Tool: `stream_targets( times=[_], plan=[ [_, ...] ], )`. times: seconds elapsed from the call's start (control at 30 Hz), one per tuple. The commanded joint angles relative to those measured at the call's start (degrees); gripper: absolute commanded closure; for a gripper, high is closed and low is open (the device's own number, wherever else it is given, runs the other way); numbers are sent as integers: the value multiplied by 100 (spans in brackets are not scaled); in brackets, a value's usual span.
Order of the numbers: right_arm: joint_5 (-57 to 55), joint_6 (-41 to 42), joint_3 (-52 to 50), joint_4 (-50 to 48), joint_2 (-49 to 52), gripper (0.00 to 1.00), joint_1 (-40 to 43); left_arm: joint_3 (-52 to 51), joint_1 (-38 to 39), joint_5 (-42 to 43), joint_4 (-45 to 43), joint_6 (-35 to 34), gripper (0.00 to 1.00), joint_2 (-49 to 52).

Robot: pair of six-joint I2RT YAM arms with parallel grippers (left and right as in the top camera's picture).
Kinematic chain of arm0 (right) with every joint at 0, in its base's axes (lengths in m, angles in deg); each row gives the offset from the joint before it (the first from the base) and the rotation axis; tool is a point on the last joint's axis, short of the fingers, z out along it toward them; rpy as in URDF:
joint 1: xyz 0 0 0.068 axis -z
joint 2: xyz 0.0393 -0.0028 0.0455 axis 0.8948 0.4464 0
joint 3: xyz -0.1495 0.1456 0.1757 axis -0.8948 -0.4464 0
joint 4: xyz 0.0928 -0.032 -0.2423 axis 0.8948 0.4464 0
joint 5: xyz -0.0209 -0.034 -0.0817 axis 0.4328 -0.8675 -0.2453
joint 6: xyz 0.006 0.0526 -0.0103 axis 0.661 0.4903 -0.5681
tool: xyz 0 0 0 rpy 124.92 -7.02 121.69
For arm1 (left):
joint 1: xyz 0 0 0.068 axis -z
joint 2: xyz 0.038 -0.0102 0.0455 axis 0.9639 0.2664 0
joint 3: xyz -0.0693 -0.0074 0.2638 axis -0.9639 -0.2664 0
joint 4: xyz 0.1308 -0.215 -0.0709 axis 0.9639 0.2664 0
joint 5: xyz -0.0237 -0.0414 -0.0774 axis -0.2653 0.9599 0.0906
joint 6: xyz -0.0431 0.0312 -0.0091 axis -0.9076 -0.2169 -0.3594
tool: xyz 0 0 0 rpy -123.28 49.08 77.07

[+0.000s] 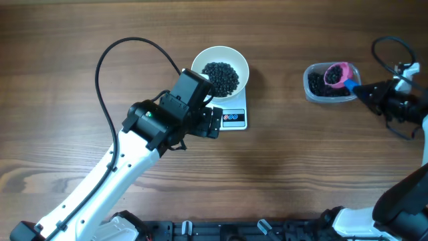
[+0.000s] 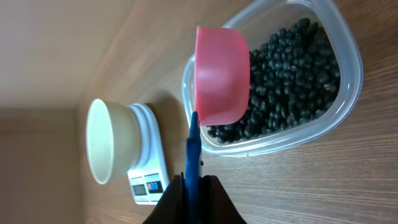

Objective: Scoop item into bowl and weigh 150g on scale
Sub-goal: 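Carry the filled scoop with the right gripper over the white bowl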

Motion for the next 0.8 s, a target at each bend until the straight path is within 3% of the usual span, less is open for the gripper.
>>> stream_targets(
  times=[0.0, 0.5, 0.77],
  plan=[
    [835, 42, 9, -39, 37, 96, 129, 90, 26, 9, 2, -55, 0, 7],
    [2494, 260, 9, -39, 37, 96, 48, 90, 26, 9, 2, -55, 0, 7],
    [2662, 710, 9, -446, 37, 96, -1270, 90, 26, 9, 2, -55, 0, 7]
  ],
)
